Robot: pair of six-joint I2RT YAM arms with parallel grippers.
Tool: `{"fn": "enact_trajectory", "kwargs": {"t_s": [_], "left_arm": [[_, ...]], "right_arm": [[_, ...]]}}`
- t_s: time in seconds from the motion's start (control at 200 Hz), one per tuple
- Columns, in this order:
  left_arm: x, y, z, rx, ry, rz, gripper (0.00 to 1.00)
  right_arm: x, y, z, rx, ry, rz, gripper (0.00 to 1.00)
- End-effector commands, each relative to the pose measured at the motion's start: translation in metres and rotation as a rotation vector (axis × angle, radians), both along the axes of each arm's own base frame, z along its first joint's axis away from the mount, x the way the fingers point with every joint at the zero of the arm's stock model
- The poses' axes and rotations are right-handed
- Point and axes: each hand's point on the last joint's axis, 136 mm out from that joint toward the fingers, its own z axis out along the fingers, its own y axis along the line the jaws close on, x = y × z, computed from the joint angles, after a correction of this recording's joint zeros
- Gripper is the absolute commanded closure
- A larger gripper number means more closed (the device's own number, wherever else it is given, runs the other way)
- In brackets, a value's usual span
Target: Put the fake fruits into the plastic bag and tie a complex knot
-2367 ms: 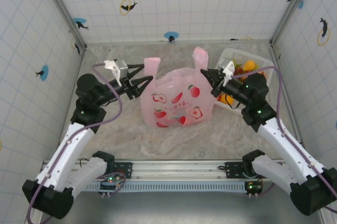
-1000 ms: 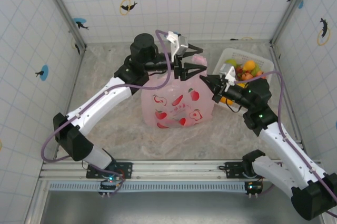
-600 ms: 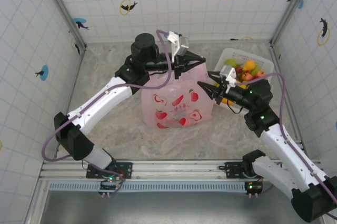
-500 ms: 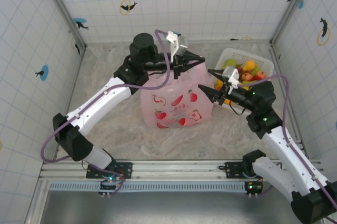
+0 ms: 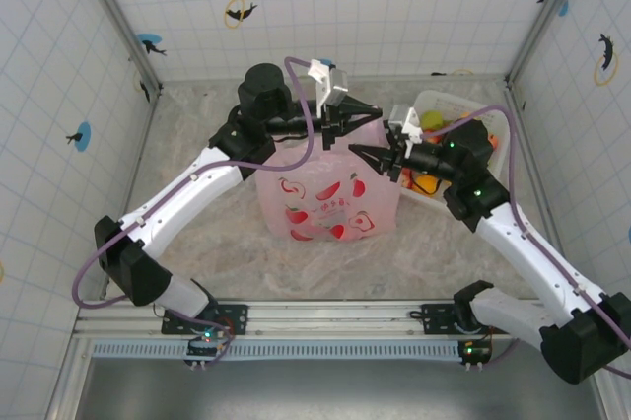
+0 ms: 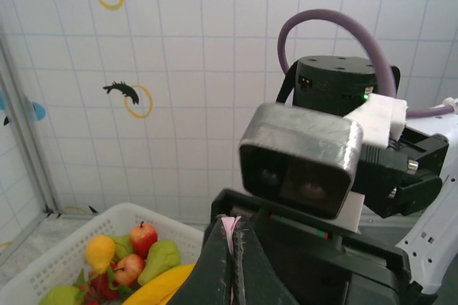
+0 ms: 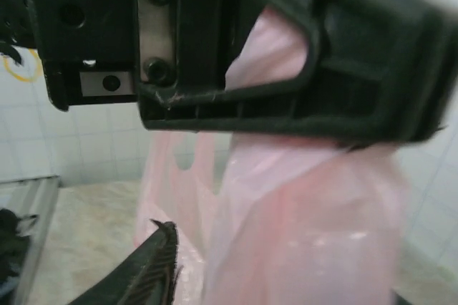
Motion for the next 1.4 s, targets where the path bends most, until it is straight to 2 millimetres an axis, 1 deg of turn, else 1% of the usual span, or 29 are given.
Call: {"fn": "enact_trajectory", "kwargs": {"t_s": [0.0, 0.175, 0.275, 0.42, 0.575, 0.681, 0.771, 0.876, 1.046, 1.126, 1.181, 1.231, 1.241, 1.246, 1.261, 1.291, 1.331, 1.351, 1.396], "left_arm": [[-0.004, 0.006, 0.018, -0.043, -0.026, 0.027, 1.00], [0.008, 0.009, 0.025, -0.064, -0.016, 0.108, 1.00], [0.012, 0.011, 0.028, -0.074, -0.008, 0.135, 1.00], [0.014, 0.013, 0.030, -0.078, -0.006, 0.155, 1.00], [0.015, 0.013, 0.031, -0.080, -0.007, 0.160, 1.00], [0.012, 0.014, 0.033, -0.082, -0.008, 0.150, 1.00], [0.007, 0.021, 0.039, -0.093, -0.019, 0.134, 0.90], [0.002, 0.039, 0.051, -0.120, -0.028, 0.137, 0.73], [-0.017, 0.077, 0.068, -0.141, -0.073, 0.166, 0.59], [-0.021, 0.099, 0.069, -0.140, -0.085, 0.217, 0.53], [-0.015, 0.118, 0.063, -0.128, -0.067, 0.288, 0.50], [-0.006, 0.136, 0.053, -0.107, -0.028, 0.351, 0.46], [-0.007, 0.138, 0.050, -0.103, -0.017, 0.355, 0.45], [-0.003, 0.143, 0.049, -0.101, -0.013, 0.375, 0.45], [0.004, 0.152, 0.045, -0.093, 0.005, 0.410, 0.45], [0.010, 0.164, 0.037, -0.078, 0.034, 0.451, 0.44], [0.014, 0.179, 0.026, -0.062, 0.065, 0.495, 0.41], [0.019, 0.186, 0.013, -0.048, 0.098, 0.516, 0.41], [0.022, 0.199, 0.000, -0.046, 0.125, 0.548, 0.39]], "right_arm": [[-0.009, 0.004, 0.007, 0.040, -0.042, 0.013, 0.62], [-0.011, 0.004, -0.023, 0.039, 0.013, -0.011, 0.74], [-0.010, 0.003, -0.041, 0.042, 0.055, -0.024, 0.77], [-0.009, -0.001, -0.058, 0.033, 0.092, -0.054, 0.82], [-0.009, -0.008, -0.065, 0.042, 0.097, -0.090, 0.91], [-0.008, -0.013, -0.064, 0.046, 0.091, -0.110, 0.96], [-0.006, -0.015, -0.066, 0.039, 0.094, -0.117, 1.00], [-0.004, -0.016, -0.068, 0.032, 0.100, -0.120, 1.00], [0.000, -0.018, -0.068, 0.029, 0.095, -0.127, 1.00], [0.001, -0.019, -0.067, 0.030, 0.094, -0.131, 1.00], [0.000, -0.020, -0.066, 0.031, 0.092, -0.133, 1.00], [0.000, -0.021, -0.065, 0.032, 0.091, -0.134, 1.00], [0.000, -0.021, -0.065, 0.031, 0.091, -0.133, 1.00], [0.000, -0.021, -0.065, 0.032, 0.092, -0.133, 1.00], [0.000, -0.021, -0.065, 0.032, 0.092, -0.134, 1.00], [0.000, -0.021, -0.065, 0.031, 0.092, -0.134, 1.00], [0.000, -0.021, -0.065, 0.030, 0.094, -0.132, 1.00], [0.000, -0.021, -0.066, 0.029, 0.094, -0.131, 1.00], [-0.001, -0.021, -0.067, 0.028, 0.093, -0.131, 1.00]]}}
